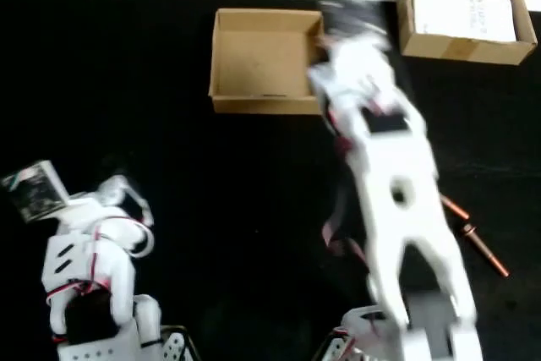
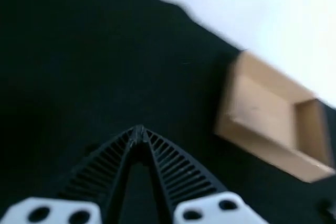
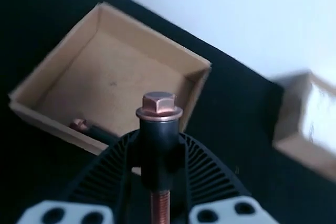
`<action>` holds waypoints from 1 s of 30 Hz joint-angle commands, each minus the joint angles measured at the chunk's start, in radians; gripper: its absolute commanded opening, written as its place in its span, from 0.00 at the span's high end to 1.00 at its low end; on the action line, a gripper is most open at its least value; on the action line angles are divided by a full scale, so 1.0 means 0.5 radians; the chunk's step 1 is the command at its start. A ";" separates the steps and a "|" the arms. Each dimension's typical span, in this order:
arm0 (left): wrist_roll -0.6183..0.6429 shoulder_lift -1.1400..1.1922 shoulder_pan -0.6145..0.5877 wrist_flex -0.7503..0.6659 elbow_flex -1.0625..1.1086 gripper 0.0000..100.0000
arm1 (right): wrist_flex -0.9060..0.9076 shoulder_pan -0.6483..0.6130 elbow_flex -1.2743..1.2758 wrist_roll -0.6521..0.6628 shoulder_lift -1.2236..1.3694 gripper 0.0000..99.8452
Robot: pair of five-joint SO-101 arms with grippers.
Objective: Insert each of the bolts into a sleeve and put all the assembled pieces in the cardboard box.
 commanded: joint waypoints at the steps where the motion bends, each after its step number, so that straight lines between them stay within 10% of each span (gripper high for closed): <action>1: 0.009 -0.023 -0.115 -0.046 0.133 0.99 | -0.051 -0.069 -0.443 0.328 0.330 0.99; 16: 0.163 -0.023 -0.140 -0.169 0.456 0.99 | -0.311 -0.130 -1.250 1.301 1.484 0.99; 24: 0.163 -0.023 -0.133 -0.169 0.456 0.99 | 0.382 -0.265 -1.462 0.549 1.456 0.77; 30: 0.163 -0.023 -0.130 -0.163 0.456 0.99 | 0.738 -0.235 -1.726 0.261 1.428 0.82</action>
